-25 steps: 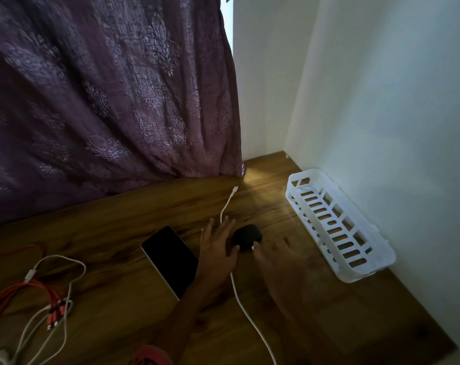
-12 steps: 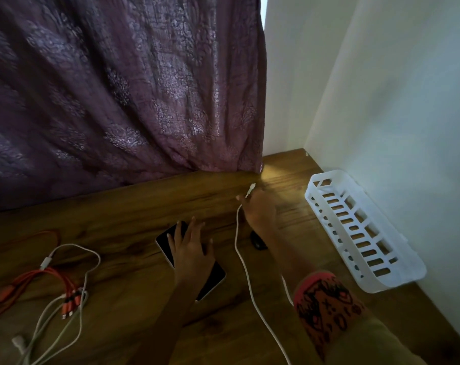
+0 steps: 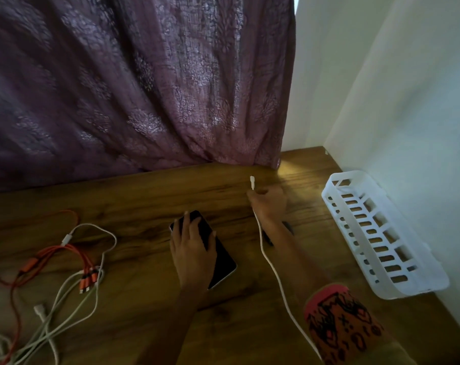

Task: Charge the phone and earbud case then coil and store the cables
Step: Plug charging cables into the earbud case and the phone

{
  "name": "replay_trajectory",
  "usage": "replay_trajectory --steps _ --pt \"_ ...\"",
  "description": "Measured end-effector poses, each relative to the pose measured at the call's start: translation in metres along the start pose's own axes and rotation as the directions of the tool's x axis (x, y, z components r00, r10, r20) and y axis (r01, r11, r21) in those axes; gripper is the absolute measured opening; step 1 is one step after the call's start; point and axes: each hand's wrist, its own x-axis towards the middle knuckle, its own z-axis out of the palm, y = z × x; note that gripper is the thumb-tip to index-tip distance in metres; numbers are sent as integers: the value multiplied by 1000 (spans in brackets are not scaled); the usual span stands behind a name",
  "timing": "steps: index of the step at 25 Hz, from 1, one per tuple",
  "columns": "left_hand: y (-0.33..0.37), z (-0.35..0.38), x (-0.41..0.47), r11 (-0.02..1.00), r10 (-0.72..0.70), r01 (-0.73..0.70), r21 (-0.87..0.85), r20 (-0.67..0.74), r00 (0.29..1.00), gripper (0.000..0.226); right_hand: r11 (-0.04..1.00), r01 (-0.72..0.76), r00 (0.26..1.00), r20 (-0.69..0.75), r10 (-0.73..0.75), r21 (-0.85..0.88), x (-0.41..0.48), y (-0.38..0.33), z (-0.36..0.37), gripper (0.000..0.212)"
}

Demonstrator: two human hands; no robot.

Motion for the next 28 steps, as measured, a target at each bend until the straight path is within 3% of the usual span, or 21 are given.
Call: replay_trajectory --steps 2,3,6,8,9,11,12,17,19,22,28 --pt "2 -12 -11 979 -182 178 -97 -33 983 51 971 -74 992 115 49 227 -21 0 2 8" --pt "4 -17 -18 950 -265 258 -177 -18 964 51 963 -99 980 192 51 251 -33 2 3 13" --pt "8 -28 -32 838 -412 411 -358 77 908 45 998 51 940 337 -62 41 -67 16 8 19" --pt "13 -37 -32 669 -529 546 -504 193 826 40 987 149 923 367 -119 -55 -86 21 10 17" --pt "16 -43 -28 513 -586 611 -603 274 762 37 985 163 917 378 -127 -65 -93 22 11 16" --pt "20 -53 -21 214 -637 667 -713 416 649 31 993 111 915 394 -90 -30 -100 20 11 15" --pt "20 -57 -19 152 -650 672 -725 439 620 31 999 48 917 395 -49 12 -101 19 10 15" --pt "18 -59 -32 34 -619 707 -706 541 569 40 967 -187 898 430 96 174 -112 20 4 14" --pt "25 -60 -44 -33 -522 703 -710 612 594 48 939 -227 887 453 90 258 -119 15 -3 12" --pt "33 -69 -53 -140 -305 634 -761 642 703 49 910 -193 894 447 9 367 -125 -5 -24 13" --pt "62 -113 -28 -331 -25 531 -780 570 821 66 833 42 911 321 -258 551 -151 -43 -78 24"
